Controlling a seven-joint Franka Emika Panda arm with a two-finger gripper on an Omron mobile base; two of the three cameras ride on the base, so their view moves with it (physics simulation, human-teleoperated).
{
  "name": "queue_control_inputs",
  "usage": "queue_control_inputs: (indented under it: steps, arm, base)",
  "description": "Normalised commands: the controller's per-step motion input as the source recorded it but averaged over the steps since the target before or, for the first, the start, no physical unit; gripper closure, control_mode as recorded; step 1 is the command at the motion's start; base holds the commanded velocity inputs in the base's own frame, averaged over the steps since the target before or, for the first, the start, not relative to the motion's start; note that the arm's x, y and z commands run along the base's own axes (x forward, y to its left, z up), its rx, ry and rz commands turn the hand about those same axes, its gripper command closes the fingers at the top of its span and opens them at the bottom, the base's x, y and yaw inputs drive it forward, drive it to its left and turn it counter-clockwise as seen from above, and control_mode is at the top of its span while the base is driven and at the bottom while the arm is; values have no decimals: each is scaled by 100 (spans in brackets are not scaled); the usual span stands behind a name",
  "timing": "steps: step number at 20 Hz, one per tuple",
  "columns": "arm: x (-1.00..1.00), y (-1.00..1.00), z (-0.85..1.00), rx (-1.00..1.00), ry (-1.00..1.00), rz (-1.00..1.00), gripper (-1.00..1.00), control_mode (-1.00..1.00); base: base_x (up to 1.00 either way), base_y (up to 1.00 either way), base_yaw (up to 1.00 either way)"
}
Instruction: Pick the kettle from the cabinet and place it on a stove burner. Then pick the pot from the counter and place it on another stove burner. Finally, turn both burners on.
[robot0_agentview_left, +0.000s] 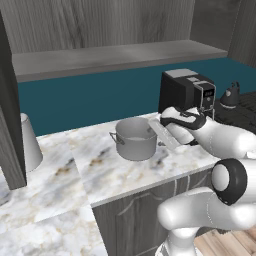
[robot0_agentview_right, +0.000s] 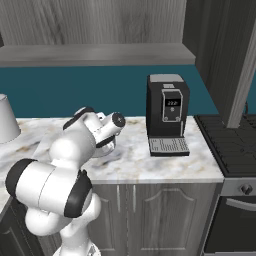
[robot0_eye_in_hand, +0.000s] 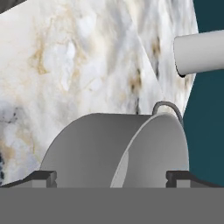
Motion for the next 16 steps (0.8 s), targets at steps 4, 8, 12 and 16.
queue_control_inputs:
  steps: [4, 8, 12, 16]
  arm:
    - [15, 0, -14, -3, 0, -4, -100, -100]
    - [16, 0, -12, -3, 0, -4, -100, -100]
    - [16, 0, -13, -3, 0, -4, -100, -100]
    - [17, 0, -15, -4, 0, -5, -100, -100]
  base:
    - [0, 0, 0]
    - [0, 0, 0]
    - [0, 0, 0]
    - [0, 0, 0]
